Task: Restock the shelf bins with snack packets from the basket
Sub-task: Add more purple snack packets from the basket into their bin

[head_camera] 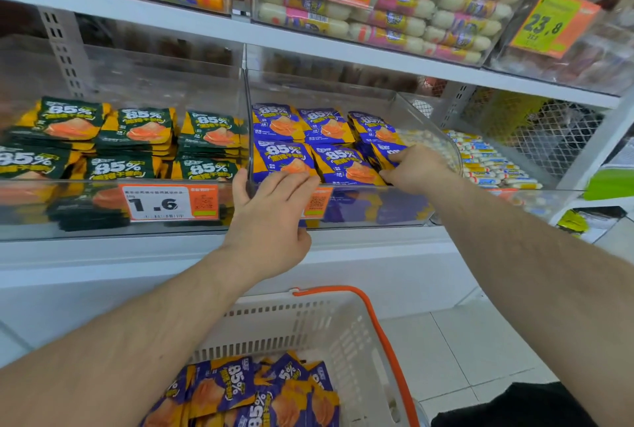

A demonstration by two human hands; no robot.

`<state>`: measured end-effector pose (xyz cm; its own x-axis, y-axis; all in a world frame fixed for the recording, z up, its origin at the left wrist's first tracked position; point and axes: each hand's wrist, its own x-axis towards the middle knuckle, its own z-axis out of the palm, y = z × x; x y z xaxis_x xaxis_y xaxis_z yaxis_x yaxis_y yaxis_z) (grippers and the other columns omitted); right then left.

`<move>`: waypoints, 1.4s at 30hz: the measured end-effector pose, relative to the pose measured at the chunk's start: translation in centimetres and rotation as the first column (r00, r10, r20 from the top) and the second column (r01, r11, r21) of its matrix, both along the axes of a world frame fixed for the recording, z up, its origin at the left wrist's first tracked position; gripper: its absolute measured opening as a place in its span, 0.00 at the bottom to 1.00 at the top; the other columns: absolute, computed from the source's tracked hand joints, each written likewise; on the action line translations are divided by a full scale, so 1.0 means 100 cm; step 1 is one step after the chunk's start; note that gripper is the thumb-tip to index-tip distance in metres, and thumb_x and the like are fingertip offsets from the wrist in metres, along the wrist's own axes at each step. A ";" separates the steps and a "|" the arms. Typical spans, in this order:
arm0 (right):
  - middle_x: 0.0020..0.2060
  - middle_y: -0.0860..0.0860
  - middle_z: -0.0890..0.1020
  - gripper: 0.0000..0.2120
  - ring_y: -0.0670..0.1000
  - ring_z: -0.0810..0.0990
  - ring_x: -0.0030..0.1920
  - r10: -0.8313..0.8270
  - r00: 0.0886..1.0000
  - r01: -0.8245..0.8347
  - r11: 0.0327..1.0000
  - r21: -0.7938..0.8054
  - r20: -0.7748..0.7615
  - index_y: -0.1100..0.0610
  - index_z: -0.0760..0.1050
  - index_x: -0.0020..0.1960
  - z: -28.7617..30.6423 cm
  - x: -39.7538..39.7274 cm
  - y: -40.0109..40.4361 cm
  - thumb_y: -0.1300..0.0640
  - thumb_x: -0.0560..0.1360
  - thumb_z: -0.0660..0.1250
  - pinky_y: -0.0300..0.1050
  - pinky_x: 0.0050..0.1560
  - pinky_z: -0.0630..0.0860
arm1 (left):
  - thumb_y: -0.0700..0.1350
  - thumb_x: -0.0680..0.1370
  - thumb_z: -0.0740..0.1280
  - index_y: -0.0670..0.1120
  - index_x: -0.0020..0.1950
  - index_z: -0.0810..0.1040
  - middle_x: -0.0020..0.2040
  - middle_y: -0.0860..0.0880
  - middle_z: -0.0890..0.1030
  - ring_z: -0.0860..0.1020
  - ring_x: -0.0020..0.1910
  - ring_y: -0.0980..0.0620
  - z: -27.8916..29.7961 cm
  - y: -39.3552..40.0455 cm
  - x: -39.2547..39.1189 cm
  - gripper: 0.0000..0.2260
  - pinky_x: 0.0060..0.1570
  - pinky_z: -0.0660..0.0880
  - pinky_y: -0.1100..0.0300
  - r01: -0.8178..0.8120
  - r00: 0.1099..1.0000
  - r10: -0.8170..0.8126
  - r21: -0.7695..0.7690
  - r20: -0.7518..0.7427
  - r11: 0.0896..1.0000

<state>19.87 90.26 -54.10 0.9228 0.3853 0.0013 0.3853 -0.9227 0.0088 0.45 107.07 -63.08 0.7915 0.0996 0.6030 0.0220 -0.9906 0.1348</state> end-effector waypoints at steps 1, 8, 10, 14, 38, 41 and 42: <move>0.64 0.57 0.77 0.20 0.59 0.76 0.61 -0.001 1.000 0.001 1.000 -0.006 -0.007 0.53 0.77 0.65 0.000 -0.001 -0.001 0.43 0.79 0.63 0.47 0.57 0.75 | 0.45 0.64 0.75 0.48 0.70 0.73 0.66 0.50 0.76 0.66 0.66 0.52 0.001 0.000 0.000 0.34 0.65 0.53 0.28 0.000 1.000 0.000 -0.010 -0.005 1.000; 0.60 0.58 0.77 0.21 0.61 0.76 0.57 -0.002 1.000 0.002 0.999 -0.043 -0.001 0.54 0.75 0.63 -0.008 -0.003 -0.008 0.43 0.81 0.54 0.48 0.49 0.72 | 0.46 0.68 0.73 0.49 0.73 0.70 0.71 0.52 0.72 0.62 0.69 0.54 0.010 -0.003 -0.006 0.33 0.69 0.47 0.30 0.001 0.998 -0.005 -0.055 -0.069 0.998; 0.67 0.59 0.74 0.22 0.63 0.74 0.62 -0.045 0.999 0.044 0.999 -0.015 -0.029 0.52 0.71 0.70 -0.012 -0.003 -0.010 0.45 0.81 0.52 0.49 0.53 0.72 | 0.47 0.71 0.71 0.51 0.75 0.66 0.75 0.54 0.67 0.58 0.73 0.54 0.014 -0.005 -0.007 0.33 0.71 0.40 0.34 -0.010 0.993 -0.002 -0.096 -0.119 0.995; 0.62 0.58 0.78 0.17 0.63 0.76 0.59 -0.077 0.967 0.007 0.961 0.278 0.244 0.54 0.77 0.62 -0.025 -0.028 -0.013 0.49 0.78 0.58 0.55 0.60 0.73 | 0.45 0.66 0.69 0.47 0.65 0.77 0.68 0.48 0.75 0.67 0.69 0.47 0.010 -0.014 -0.017 0.26 0.69 0.52 0.37 0.033 0.997 -0.034 0.015 0.073 0.999; 0.64 0.52 0.75 0.33 0.57 0.75 0.62 0.236 0.690 -0.394 0.916 -0.081 -0.685 0.49 0.62 0.75 -0.385 -0.226 -0.028 0.48 0.74 0.70 0.54 0.60 0.75 | 0.48 0.79 0.61 0.50 0.64 0.74 0.58 0.49 0.79 0.78 0.54 0.47 -0.090 -0.004 -0.078 0.14 0.55 0.78 0.48 0.137 0.194 -0.168 -0.143 -0.966 0.980; 0.66 0.54 0.71 0.42 0.59 0.71 0.66 0.249 0.723 -0.419 0.900 -0.121 -0.645 0.52 0.52 0.78 -0.397 -0.234 -0.029 0.49 0.73 0.72 0.58 0.68 0.67 | 0.48 0.80 0.60 0.51 0.69 0.72 0.63 0.50 0.77 0.77 0.58 0.48 -0.088 -0.004 -0.075 0.17 0.58 0.76 0.49 0.111 0.179 -0.186 -0.168 -0.966 0.979; 0.66 0.55 0.71 0.43 0.59 0.71 0.65 0.264 0.736 -0.439 0.887 -0.144 -0.623 0.53 0.50 0.79 -0.399 -0.238 -0.029 0.51 0.73 0.72 0.59 0.69 0.65 | 0.48 0.80 0.61 0.51 0.70 0.71 0.64 0.50 0.77 0.76 0.59 0.48 -0.089 -0.004 -0.074 0.17 0.59 0.76 0.49 0.099 0.177 -0.191 -0.175 -0.966 0.980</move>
